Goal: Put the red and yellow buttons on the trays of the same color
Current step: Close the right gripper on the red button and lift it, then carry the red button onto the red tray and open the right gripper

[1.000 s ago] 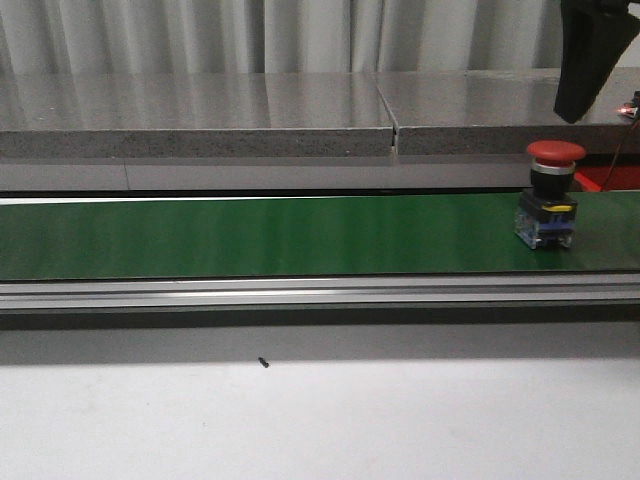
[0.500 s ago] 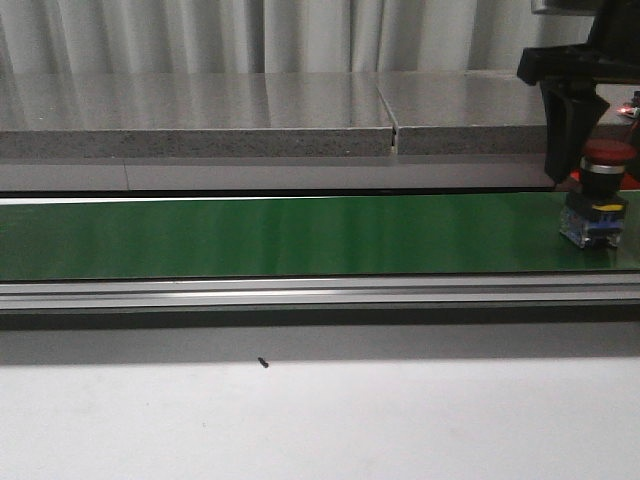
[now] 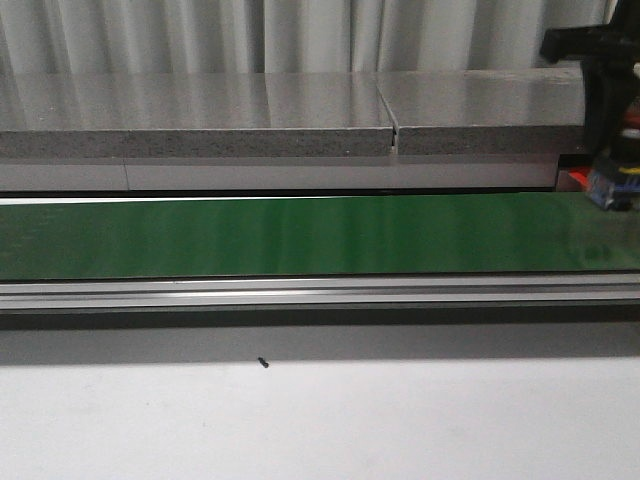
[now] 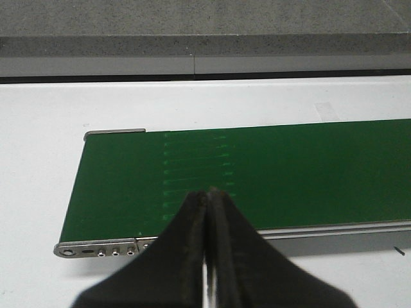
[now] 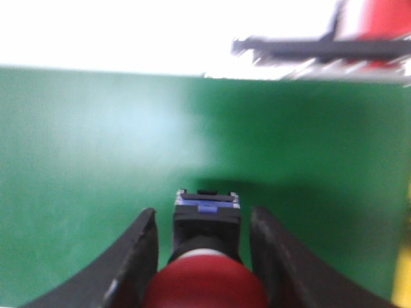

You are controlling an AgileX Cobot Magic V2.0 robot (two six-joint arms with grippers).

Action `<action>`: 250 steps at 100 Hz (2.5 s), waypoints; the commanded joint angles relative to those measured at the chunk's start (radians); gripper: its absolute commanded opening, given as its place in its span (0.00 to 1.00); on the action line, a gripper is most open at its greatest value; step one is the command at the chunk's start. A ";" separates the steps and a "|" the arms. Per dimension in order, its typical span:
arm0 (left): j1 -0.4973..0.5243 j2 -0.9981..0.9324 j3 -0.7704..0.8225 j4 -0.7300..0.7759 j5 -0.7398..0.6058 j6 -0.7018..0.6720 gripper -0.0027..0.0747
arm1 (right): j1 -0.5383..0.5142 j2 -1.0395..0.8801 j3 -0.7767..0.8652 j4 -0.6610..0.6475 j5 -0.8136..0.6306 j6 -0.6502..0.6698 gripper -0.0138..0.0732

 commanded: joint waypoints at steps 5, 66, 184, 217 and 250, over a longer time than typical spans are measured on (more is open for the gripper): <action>-0.008 0.002 -0.027 -0.019 -0.077 0.001 0.01 | -0.098 -0.063 -0.127 -0.011 0.023 -0.002 0.18; -0.014 0.002 -0.027 -0.019 -0.077 0.001 0.01 | -0.464 0.101 -0.338 -0.015 -0.036 0.012 0.18; -0.014 0.002 -0.027 -0.019 -0.077 0.001 0.01 | -0.662 0.516 -0.655 0.038 -0.015 0.000 0.18; -0.014 0.002 -0.027 -0.019 -0.077 0.001 0.01 | -0.662 0.549 -0.691 0.042 -0.002 -0.012 0.33; -0.014 0.002 -0.027 -0.019 -0.077 0.001 0.01 | -0.662 0.528 -0.691 0.042 -0.027 -0.051 0.83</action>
